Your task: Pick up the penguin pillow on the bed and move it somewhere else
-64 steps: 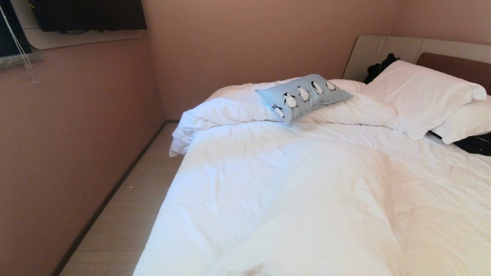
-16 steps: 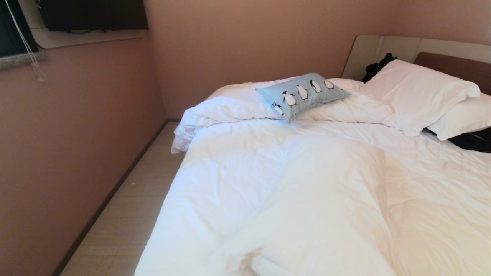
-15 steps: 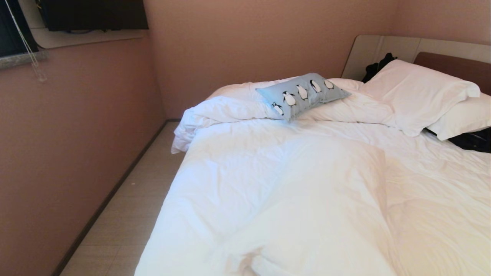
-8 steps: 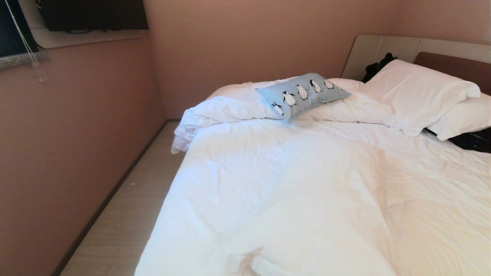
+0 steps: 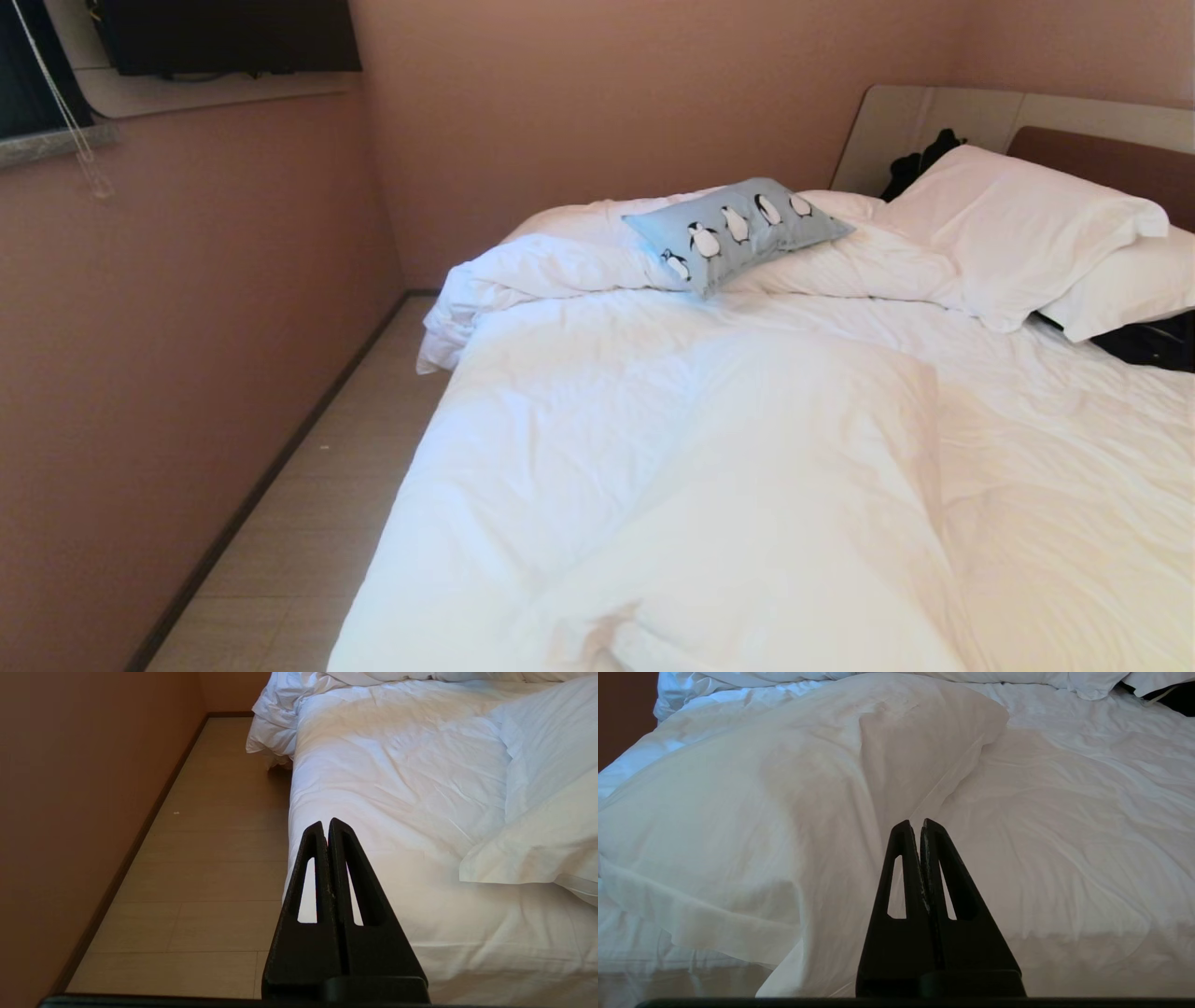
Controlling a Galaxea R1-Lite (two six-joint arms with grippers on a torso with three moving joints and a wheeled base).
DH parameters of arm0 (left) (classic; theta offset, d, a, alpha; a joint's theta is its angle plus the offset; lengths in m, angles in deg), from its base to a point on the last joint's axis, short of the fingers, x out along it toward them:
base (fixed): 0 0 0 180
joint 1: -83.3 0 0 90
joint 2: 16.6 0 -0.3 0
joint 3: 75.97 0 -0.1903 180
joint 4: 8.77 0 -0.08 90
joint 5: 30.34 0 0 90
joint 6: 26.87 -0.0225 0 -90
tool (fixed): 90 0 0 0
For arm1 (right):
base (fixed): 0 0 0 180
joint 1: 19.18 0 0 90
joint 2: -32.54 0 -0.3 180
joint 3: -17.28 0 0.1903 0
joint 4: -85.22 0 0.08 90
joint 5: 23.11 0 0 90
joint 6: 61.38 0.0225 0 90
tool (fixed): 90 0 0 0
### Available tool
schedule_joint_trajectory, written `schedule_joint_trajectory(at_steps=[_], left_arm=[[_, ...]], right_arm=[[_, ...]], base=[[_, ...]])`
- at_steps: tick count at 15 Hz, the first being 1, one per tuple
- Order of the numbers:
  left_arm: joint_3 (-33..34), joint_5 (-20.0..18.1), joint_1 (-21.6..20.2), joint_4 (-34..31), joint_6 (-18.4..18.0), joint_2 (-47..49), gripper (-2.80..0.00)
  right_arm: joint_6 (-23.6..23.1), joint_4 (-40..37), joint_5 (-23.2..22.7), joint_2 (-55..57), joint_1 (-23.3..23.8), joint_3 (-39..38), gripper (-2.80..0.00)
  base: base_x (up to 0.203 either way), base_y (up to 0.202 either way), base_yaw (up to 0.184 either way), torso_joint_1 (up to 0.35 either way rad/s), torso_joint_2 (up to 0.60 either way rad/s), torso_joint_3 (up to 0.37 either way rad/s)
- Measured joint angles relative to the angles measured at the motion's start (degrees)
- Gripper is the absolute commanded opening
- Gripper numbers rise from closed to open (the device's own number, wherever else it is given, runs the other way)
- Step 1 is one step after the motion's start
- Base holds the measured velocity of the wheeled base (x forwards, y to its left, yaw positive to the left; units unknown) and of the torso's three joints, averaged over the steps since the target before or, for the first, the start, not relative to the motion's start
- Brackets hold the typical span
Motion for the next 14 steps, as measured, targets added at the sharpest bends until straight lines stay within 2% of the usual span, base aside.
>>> schedule_joint_trajectory(at_steps=[14], left_arm=[[0.0, 0.0, 0.0, 0.0, 0.0, 0.0, -2.8]], right_arm=[[0.7, 0.1, 0.1, 0.0, 0.0, 0.0, -2.8]], base=[[0.0, 0.0, 0.0, 0.0, 0.0, 0.0]])
